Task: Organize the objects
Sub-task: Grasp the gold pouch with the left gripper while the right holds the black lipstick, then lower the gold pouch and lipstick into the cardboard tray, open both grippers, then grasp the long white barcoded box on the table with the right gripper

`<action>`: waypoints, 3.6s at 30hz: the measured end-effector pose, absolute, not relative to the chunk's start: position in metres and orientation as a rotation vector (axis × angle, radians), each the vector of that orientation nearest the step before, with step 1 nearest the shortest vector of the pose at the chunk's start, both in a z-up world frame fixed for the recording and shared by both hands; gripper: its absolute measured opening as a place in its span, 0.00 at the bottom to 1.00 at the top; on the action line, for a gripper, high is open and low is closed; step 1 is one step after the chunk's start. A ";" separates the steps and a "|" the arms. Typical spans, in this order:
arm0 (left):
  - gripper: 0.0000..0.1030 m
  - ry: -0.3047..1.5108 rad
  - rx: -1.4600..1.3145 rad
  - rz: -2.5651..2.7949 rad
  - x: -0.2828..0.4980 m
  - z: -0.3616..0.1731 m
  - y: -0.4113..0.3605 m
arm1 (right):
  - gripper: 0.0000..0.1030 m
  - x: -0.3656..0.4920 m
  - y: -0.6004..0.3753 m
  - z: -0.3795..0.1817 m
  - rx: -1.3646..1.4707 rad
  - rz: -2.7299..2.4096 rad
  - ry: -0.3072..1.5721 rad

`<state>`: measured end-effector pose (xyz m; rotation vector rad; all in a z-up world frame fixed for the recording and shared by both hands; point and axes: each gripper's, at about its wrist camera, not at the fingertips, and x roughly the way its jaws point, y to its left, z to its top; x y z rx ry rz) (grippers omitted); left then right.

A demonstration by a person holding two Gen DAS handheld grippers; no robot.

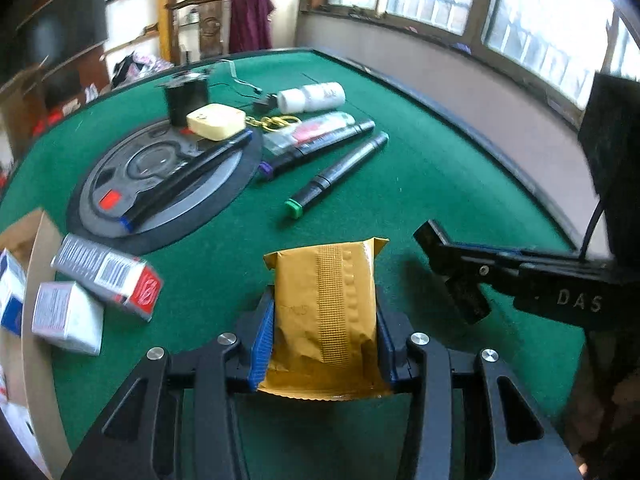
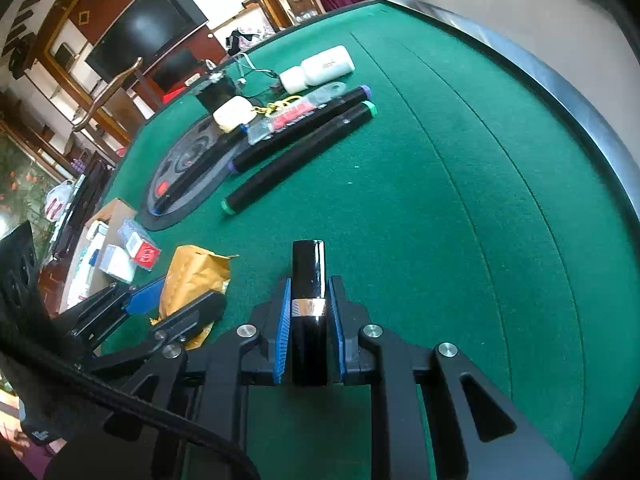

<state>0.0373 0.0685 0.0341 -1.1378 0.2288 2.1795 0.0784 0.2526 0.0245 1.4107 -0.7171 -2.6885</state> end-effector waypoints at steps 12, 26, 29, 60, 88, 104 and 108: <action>0.37 -0.008 -1.049 2.426 0.046 0.097 -0.074 | 0.15 0.066 0.194 0.072 1.289 -2.579 -0.641; 0.37 -0.076 -1.223 2.734 0.000 0.054 -0.227 | 0.15 0.008 0.029 0.095 1.278 -2.320 -0.416; 0.37 -0.114 -1.261 2.719 -0.011 0.038 -0.232 | 0.15 -0.005 -0.007 0.089 1.303 -2.272 -0.369; 0.41 -0.215 -1.464 2.539 -0.046 0.036 -0.219 | 0.15 -0.021 -0.045 0.073 1.358 -2.248 -0.359; 0.54 -0.710 -1.124 2.674 0.052 0.059 -0.347 | 0.15 -0.073 -0.194 0.020 1.488 -2.134 -0.014; 0.55 -0.724 -1.138 2.666 0.058 0.059 -0.340 | 0.41 -0.054 -0.123 0.082 1.267 -2.328 -0.093; 0.57 -0.615 -1.126 2.631 0.059 0.068 -0.305 | 0.61 -0.034 -0.066 0.105 1.197 -2.487 -0.055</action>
